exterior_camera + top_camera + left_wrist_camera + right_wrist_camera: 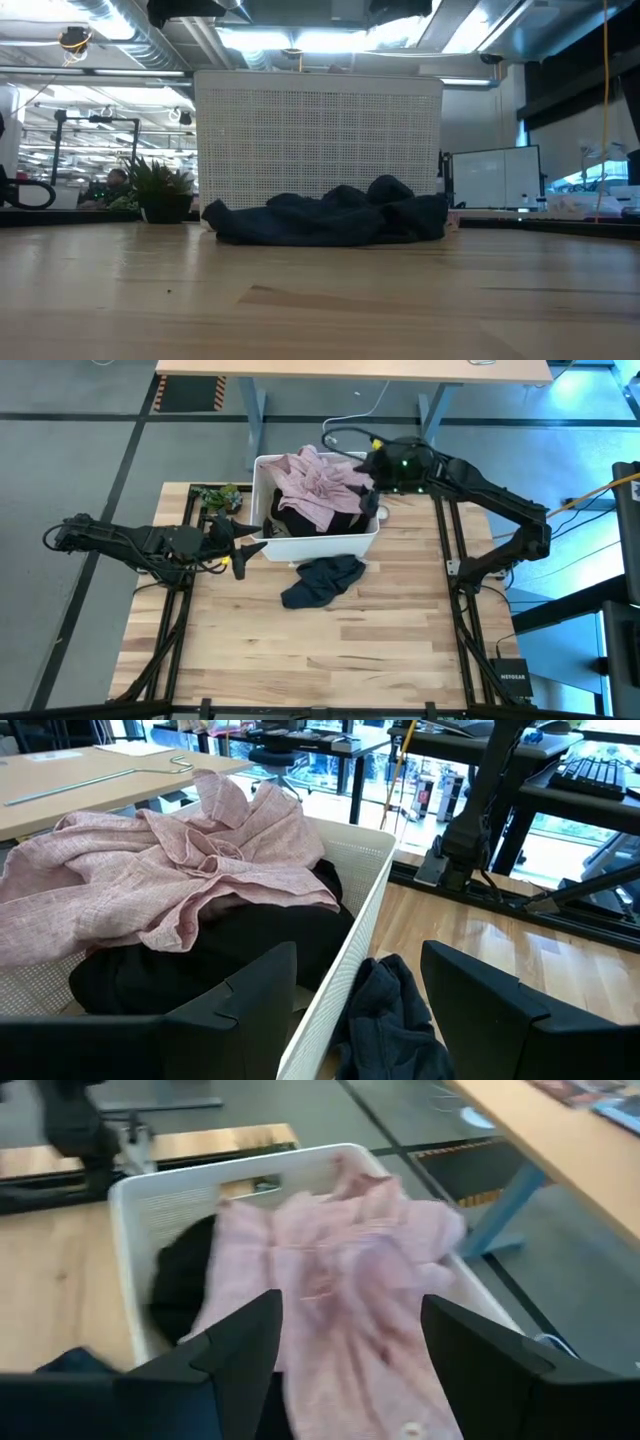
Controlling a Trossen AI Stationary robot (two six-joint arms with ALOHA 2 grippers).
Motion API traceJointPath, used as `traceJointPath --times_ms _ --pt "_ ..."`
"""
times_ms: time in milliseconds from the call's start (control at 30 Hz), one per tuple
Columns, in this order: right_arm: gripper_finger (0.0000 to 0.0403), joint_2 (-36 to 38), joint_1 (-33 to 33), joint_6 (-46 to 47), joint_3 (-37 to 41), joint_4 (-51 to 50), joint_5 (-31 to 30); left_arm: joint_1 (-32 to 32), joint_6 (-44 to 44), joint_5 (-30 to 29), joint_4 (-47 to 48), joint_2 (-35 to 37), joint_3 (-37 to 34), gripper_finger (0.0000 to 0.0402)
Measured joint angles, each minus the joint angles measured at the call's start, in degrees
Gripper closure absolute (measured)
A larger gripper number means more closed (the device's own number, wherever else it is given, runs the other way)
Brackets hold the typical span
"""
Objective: Sort clothes
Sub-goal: Put the blue shorts into the white bin
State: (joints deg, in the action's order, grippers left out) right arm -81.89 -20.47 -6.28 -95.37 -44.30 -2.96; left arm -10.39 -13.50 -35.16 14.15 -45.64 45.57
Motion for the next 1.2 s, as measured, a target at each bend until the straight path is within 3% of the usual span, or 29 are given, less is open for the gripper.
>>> traceJointPath --times_ms 533,800,1200 --pt "0.0145 0.04 20.77 -0.11 4.59 -0.33 0.02 0.0 -0.02 0.0 0.0 0.01 0.01 0.0192" --pt "0.0145 0.04 28.05 -0.02 14.62 4.49 0.02 0.0 -0.02 0.0 0.0 -0.01 0.0 0.0192" --pt "0.0145 0.0 33.44 0.02 30.17 17.58 0.02 0.0 -0.02 0.0 -0.02 -0.01 0.01 0.0192"
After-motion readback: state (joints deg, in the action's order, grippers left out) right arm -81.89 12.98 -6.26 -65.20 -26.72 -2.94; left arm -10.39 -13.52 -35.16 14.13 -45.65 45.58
